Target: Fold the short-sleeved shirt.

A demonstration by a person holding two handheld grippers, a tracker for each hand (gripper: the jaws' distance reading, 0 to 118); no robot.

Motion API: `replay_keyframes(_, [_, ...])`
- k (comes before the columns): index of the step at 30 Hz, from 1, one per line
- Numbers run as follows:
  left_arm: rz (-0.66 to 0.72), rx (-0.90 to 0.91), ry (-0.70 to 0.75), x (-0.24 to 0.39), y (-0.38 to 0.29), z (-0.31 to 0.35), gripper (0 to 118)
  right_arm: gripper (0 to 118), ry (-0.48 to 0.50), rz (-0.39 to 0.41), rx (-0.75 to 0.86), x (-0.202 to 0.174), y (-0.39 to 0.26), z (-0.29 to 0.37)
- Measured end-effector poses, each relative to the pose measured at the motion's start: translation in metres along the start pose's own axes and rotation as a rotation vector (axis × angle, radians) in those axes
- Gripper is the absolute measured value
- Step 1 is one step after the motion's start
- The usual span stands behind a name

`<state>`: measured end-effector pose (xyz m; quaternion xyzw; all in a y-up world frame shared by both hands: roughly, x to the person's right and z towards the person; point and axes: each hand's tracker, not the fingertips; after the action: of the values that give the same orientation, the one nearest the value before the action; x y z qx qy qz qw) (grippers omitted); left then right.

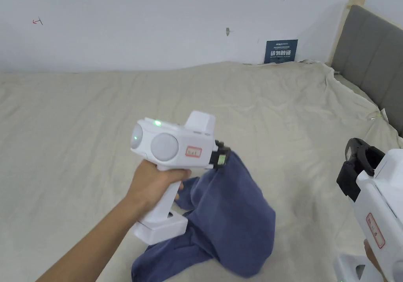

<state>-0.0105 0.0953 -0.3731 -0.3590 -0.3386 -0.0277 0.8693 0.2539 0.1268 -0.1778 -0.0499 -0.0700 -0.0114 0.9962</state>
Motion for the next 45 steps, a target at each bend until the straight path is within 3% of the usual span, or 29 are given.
replay_keyframes(12, [0.027, -0.387, 0.124, -0.012, -0.11, -0.111, 0, 0, 0.021, -0.01, -0.05, -0.006, -0.018, -0.008])
replay_keyframes(16, [0.02, -0.406, 0.168, -0.008, -0.13, -0.123, 0, 0, 0.029, 0.002, -0.061, -0.009, -0.02, -0.008])
replay_keyframes(20, [0.017, -0.32, 0.181, -0.005, -0.121, -0.103, 34, 0, 0.035, 0.012, -0.064, -0.007, -0.022, -0.009])
replay_keyframes(21, [0.042, -0.299, 0.17, -0.004, -0.118, -0.095, 57, 0, 0.035, 0.012, -0.062, -0.007, -0.021, -0.009])
replay_keyframes(24, [0.076, -0.22, 0.191, -0.001, -0.105, -0.072, 107, 0, 0.035, 0.006, -0.057, -0.007, -0.019, -0.008])
replay_keyframes(25, [0.081, -0.174, 0.213, -0.001, -0.1, -0.059, 110, 0, 0.036, 0.002, -0.054, -0.007, -0.018, -0.007])
replay_keyframes(37, [0.025, 0.364, 0.459, -0.001, -0.061, 0.101, 109, 0, 0.059, 0.006, 0.009, -0.016, 0.005, -0.005])
replay_keyframes(40, [-0.012, 0.499, 0.575, -0.003, -0.066, 0.128, 107, 0, 0.064, 0.012, 0.028, -0.019, 0.009, -0.003])
replay_keyframes(45, [-0.053, 0.633, 0.68, -0.006, -0.08, 0.153, 77, 0, 0.067, 0.016, 0.051, -0.024, 0.013, 0.001])
